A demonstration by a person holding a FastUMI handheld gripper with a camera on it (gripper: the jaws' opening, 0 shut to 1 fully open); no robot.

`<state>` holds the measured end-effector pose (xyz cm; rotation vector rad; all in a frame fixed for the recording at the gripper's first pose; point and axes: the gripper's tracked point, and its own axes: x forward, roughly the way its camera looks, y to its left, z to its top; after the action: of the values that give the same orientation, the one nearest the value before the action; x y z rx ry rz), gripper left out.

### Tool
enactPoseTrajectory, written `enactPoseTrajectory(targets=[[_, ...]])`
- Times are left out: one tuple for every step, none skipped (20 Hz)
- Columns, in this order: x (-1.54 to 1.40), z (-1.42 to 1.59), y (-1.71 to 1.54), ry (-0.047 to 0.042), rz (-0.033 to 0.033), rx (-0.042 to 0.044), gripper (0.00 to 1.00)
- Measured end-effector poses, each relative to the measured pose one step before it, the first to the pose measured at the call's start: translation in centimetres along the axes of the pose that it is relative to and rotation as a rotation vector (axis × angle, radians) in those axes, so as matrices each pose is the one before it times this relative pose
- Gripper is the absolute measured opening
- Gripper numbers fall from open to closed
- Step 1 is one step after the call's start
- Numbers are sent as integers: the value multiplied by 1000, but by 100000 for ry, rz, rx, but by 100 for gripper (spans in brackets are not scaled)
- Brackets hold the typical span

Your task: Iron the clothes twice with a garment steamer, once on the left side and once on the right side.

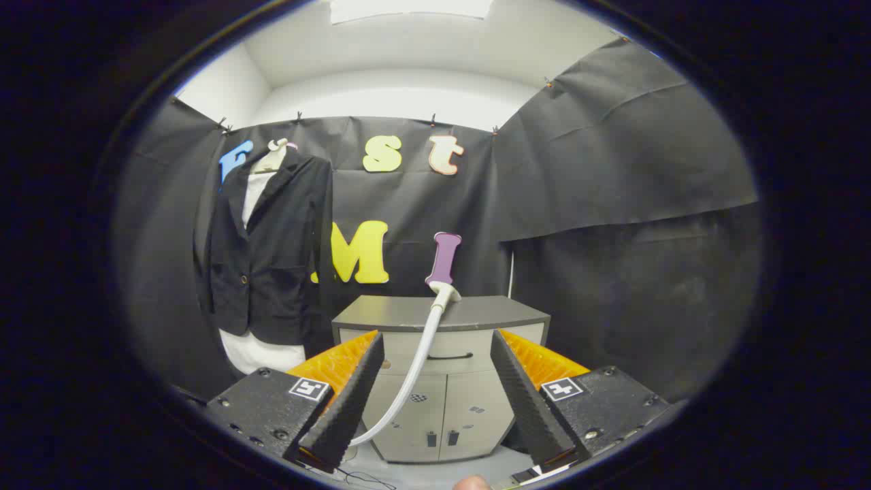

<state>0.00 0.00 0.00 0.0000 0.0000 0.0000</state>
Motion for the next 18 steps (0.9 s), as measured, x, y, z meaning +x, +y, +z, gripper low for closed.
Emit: enactPoseTrajectory(targets=[[-68, 245, -539, -983, 267, -430, 98], [-135, -33, -656, -175, -535, -547, 98], [-145, -230, -575, 83, -348, -154, 98], [-168, -126, -441, 281, 89, 118, 98], [-171, -131, -389, 460, 402, -9, 98], [-12, -34, -428, 419, 327, -282, 98], [51, 120, -462, 137, 44, -296, 98], [83, 204, -293, -98, 22, -45, 98], [99, 41, -273, 133, 271, 167, 98], [102, -3, -281, -127, 187, 566, 98], [130, 196, -201, -203, 235, 578, 98], [166, 121, -124, -228, 234, 508, 98], [169, 116, -100, 2, 43, 170, 98], [163, -15, -74, 82, -36, 265, 98], [205, 38, 1, 84, -115, 327, 98], [246, 1, -64, 560, -337, 214, 98], [237, -18, -55, 343, -483, 261, 98], [223, 67, 87, 233, -452, 229, 98]])
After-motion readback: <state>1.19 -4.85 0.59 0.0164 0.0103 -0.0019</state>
